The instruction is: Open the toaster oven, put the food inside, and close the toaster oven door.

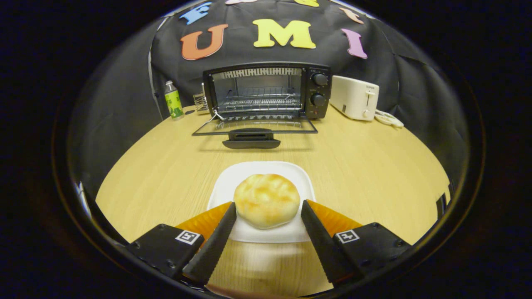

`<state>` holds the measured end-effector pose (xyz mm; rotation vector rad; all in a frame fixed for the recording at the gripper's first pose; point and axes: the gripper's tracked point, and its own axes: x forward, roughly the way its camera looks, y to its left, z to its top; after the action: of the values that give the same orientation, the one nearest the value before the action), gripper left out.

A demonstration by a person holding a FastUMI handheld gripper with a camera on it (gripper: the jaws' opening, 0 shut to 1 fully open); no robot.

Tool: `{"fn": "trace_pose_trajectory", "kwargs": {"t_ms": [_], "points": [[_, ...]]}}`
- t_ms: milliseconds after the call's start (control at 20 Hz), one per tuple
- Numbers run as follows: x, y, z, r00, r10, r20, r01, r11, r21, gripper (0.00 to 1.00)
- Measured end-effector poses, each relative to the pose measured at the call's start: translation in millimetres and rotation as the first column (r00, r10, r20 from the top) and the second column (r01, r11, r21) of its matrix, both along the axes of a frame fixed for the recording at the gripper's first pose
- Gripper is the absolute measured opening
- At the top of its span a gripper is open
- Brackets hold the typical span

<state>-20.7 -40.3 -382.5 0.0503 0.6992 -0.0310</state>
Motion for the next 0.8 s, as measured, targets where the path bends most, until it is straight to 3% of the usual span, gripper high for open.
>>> {"fn": "trace_pose_trajectory", "kwargs": {"t_ms": [500, 800], "points": [[-2, -1, 7, 1.000, 0.009, -0.006, -0.009, 0.998, 0.070, 0.86], [4, 10, 60, 0.999, -0.006, 0.051, -0.005, 0.979, 0.202, 0.85]]}}
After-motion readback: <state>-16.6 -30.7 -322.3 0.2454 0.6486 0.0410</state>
